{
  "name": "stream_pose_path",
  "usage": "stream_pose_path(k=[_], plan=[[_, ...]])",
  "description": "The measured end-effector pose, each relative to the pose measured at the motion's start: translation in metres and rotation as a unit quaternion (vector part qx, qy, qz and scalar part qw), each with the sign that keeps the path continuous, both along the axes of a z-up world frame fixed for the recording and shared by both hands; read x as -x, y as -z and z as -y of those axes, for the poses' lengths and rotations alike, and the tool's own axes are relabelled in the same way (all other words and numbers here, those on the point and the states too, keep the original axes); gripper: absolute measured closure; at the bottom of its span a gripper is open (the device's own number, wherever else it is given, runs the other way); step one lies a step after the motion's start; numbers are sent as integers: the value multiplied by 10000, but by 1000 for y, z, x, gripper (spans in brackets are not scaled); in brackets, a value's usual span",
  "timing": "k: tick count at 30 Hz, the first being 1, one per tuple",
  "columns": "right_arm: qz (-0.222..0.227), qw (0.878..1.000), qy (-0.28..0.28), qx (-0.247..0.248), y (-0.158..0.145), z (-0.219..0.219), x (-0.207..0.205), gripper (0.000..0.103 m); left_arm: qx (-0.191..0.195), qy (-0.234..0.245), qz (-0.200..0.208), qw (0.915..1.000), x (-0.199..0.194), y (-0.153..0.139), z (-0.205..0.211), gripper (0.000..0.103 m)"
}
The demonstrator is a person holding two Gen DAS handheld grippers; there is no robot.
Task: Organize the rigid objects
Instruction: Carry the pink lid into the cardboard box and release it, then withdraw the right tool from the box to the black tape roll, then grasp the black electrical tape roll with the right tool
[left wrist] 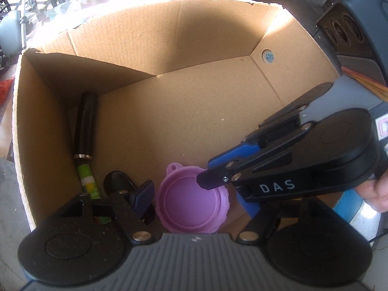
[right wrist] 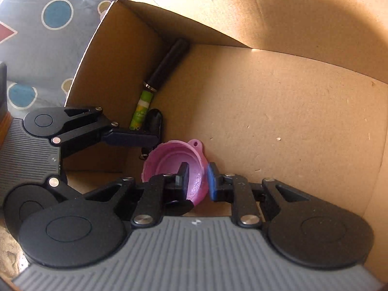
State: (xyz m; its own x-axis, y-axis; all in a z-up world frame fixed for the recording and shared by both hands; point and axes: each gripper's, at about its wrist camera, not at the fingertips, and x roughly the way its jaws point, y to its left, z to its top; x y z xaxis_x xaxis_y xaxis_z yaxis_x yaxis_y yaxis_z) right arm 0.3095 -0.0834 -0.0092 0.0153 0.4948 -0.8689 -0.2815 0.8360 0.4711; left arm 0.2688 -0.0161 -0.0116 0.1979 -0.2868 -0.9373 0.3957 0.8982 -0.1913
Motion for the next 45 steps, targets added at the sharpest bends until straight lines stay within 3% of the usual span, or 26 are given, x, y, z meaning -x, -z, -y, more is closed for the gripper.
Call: stream_pose_path(k=[8,14,20,25,28,32,35,39,45], plan=[[274,9989,258,-270,-9,7,1,86,157,-165,432,9988,7,-23,-5,26],[1051,9905,573,-683,-57,37,29,81,341,-166,1166,9925,40,-69,-15,23],[2012,9673,1088,-1095,-116,95,103,75,739,-183,1891,9790,99,-113,-28,15],[2538,9513,1328,-1140,-138,133,177,69,815,-248,2241,9708,150,-111,-28,11],[2593,9483,1430,-1141,-127,141,219,66,828,-258,2296,9694,175,-91,-22,9],[2421,9517,1527,-1114,-85,124,251,63,851,-193,1896,9780,193,-46,-10,8],[2279,9571,1505,-971,-49,99,259,63,477,-235,1766,9828,201,-18,2,9],[2139,9646,1398,-653,-12,65,258,63,-71,-181,1849,9826,205,7,17,9],[2017,9714,1188,-400,11,32,241,63,-602,-2,1969,9786,207,27,34,18]])
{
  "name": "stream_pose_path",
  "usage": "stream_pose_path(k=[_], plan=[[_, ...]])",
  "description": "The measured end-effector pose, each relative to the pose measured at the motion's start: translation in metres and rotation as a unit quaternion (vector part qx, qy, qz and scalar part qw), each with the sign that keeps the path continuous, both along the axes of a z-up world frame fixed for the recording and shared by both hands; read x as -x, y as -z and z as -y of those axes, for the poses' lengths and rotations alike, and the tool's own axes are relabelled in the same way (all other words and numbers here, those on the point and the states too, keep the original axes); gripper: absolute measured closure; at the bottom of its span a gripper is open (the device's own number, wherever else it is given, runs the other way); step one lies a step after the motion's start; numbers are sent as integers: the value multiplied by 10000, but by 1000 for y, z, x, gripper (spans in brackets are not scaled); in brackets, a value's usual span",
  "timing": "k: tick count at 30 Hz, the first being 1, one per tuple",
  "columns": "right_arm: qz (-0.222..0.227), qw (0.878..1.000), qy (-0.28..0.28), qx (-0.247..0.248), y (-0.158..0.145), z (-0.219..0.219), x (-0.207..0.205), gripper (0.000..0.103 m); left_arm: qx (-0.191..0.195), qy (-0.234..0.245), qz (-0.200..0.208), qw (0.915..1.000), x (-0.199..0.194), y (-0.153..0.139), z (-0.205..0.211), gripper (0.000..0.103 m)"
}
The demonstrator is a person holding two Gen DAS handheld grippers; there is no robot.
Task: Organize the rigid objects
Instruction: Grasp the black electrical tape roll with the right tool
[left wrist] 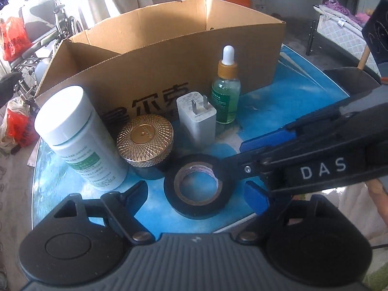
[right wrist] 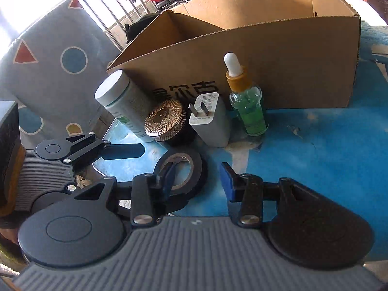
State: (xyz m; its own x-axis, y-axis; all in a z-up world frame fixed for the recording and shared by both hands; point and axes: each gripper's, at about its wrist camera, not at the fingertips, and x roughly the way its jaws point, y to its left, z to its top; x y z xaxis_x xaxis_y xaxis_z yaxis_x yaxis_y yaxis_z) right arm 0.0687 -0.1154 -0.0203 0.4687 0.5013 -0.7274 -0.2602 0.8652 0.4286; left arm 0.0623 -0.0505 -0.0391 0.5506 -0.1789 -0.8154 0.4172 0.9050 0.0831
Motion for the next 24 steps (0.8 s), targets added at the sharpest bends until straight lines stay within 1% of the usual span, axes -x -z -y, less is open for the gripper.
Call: stream_pose_path(k=[2,4,5,9,10,11,13,15,18,24], plan=[[-6,10000,-54,51,3,-5,-3,63,-40,-14,0,10000,-1,3,2,28],[-7,9999,-109,74,5,-9,-5,63,-43,-40,-19,10000,0,6,2,34],[5,9999,-133,96,6,-11,-7,63,-34,-50,-39,10000,-1,7,2,36],[59,9995,-197,231,8,-16,-11,64,13,-69,-32,10000,0,11,3,35],[38,9995,-210,218,9,-16,-12,66,38,-66,-31,10000,1,10,2,36],[12,9996,-225,194,12,-17,-14,66,68,-76,-38,9999,0,10,1,36],[58,9994,-253,207,13,-18,-15,73,114,-104,-33,9999,0,9,-1,36],[107,9993,-253,258,14,-19,-15,77,113,-125,-8,9999,0,9,0,36],[113,9995,-196,209,16,-17,-16,82,126,-141,1,9998,-1,9,2,36],[112,9998,-57,125,15,-5,-10,84,170,-14,49,9998,1,7,10,36]])
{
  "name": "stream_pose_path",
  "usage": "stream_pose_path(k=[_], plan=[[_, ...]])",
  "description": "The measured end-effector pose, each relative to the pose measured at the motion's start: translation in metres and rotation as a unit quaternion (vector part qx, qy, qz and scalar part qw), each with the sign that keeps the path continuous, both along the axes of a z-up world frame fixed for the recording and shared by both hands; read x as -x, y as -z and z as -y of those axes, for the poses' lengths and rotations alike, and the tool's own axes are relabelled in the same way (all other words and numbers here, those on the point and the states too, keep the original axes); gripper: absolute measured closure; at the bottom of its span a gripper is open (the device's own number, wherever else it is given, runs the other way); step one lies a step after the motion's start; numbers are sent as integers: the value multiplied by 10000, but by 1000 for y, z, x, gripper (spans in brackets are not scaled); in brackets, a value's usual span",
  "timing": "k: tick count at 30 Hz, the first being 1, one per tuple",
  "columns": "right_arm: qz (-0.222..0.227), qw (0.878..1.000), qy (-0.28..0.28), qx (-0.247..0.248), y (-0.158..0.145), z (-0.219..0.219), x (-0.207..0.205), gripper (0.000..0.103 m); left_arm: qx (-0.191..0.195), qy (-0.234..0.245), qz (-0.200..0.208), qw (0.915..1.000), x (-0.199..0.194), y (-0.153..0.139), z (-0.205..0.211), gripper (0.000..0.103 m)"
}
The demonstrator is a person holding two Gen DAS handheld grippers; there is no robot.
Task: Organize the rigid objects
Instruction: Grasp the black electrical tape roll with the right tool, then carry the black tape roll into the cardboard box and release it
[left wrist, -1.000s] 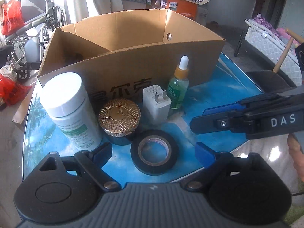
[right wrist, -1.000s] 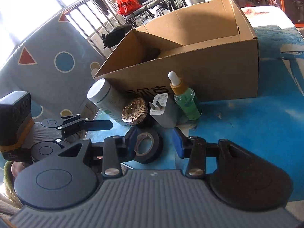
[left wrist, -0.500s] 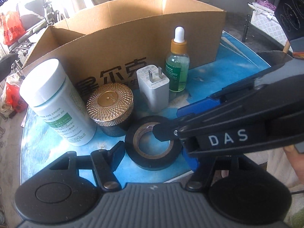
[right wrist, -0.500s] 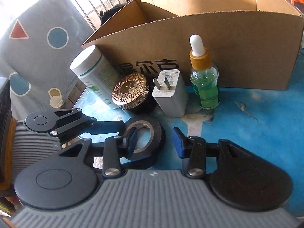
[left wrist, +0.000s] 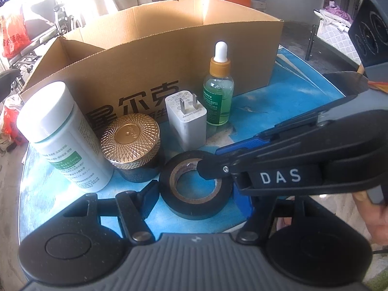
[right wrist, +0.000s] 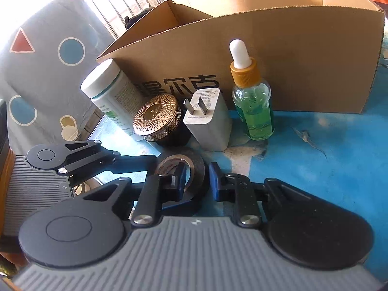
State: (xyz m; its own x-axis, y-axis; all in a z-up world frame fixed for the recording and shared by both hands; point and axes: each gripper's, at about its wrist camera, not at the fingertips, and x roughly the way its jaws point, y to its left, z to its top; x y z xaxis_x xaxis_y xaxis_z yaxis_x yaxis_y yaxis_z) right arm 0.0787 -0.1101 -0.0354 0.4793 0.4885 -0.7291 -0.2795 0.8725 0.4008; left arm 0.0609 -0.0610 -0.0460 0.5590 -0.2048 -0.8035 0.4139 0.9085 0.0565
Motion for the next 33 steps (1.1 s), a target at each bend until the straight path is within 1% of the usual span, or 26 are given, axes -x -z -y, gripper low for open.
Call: stream_pose_path(k=[4,11,17,21,26,33], plan=[[58,9999,112,-24,-3,6,6,84,-31,109,99,9999,6,-4,7,36],[297,9990,332,-105,-18,23,28,84,-38,281,323,9991,19,-18,20,36],[603,9969,478,-141,-37,33,47,83,-69,392,660,9970,33,-35,35,36],[904,9943,553,-138,-58,40,58,83,-50,434,954,9945,41,-53,41,36],[1355,9891,577,-75,-87,43,67,83,-42,455,1389,9893,47,-80,44,36],[1909,9804,480,-20,-130,41,65,83,-52,400,1858,9818,39,-115,45,36]])
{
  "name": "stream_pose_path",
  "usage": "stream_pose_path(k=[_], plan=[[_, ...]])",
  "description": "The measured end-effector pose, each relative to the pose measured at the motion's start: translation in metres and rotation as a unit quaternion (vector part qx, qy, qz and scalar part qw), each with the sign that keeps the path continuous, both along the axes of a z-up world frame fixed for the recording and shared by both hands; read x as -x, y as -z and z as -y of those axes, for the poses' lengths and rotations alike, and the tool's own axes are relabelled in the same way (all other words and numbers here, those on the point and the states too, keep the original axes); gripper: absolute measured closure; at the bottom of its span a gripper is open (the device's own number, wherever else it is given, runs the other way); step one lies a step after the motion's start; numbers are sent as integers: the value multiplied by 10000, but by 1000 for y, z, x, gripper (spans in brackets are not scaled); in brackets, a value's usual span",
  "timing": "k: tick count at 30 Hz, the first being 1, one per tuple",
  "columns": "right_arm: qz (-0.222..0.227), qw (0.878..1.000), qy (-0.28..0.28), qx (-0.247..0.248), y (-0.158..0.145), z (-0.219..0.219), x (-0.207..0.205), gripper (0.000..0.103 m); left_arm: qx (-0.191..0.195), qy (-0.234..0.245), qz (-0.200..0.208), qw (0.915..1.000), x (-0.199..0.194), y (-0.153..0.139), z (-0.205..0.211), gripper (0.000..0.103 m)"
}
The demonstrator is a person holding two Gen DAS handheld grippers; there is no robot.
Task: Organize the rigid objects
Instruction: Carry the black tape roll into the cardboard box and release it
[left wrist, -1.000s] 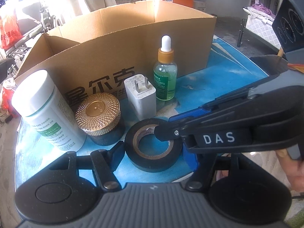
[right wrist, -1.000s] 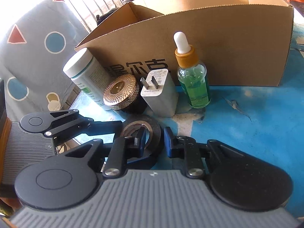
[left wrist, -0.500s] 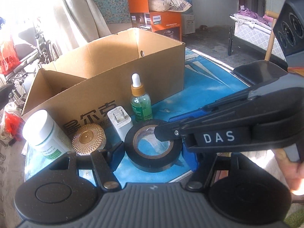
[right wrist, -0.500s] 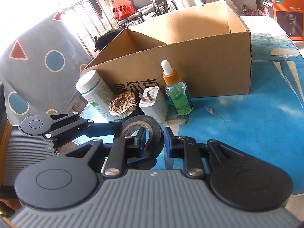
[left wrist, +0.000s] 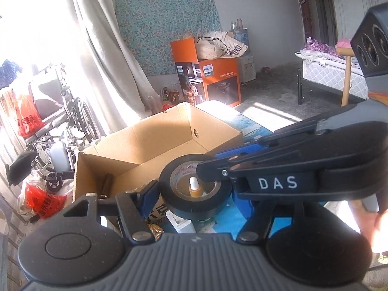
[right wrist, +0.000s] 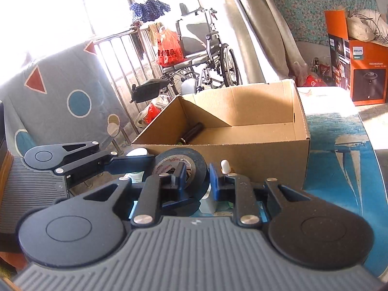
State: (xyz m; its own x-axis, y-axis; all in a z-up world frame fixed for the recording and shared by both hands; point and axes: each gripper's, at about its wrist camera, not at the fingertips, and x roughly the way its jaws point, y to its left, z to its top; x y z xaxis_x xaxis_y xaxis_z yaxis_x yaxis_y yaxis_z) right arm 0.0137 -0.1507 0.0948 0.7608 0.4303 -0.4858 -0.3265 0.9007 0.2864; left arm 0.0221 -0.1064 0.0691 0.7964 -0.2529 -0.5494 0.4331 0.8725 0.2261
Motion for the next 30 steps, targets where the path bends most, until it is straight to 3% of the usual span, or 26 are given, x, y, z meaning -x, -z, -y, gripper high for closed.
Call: stream_pose_path(k=[8,12,18,23,30], plan=[[287,9991,-262,148,-48,-8,-35,83,-29,-100,220,9997,-33,-34,-7,36],[114,9987,-443,214,-67,-11,-75,83,36,-109,-27,9999,-69,-46,-20,36],[-551,9952,-713,369,-79,-23,-163,82,-37,-205,-690,9974,-147,-51,-36,36],[-1368,9854,-873,524,-56,-42,-247,82,-91,-346,-1556,9872,-222,-27,-54,36],[-2837,9529,-1029,312,34,-64,-338,82,-240,-620,-2694,9607,-296,36,-71,36]])
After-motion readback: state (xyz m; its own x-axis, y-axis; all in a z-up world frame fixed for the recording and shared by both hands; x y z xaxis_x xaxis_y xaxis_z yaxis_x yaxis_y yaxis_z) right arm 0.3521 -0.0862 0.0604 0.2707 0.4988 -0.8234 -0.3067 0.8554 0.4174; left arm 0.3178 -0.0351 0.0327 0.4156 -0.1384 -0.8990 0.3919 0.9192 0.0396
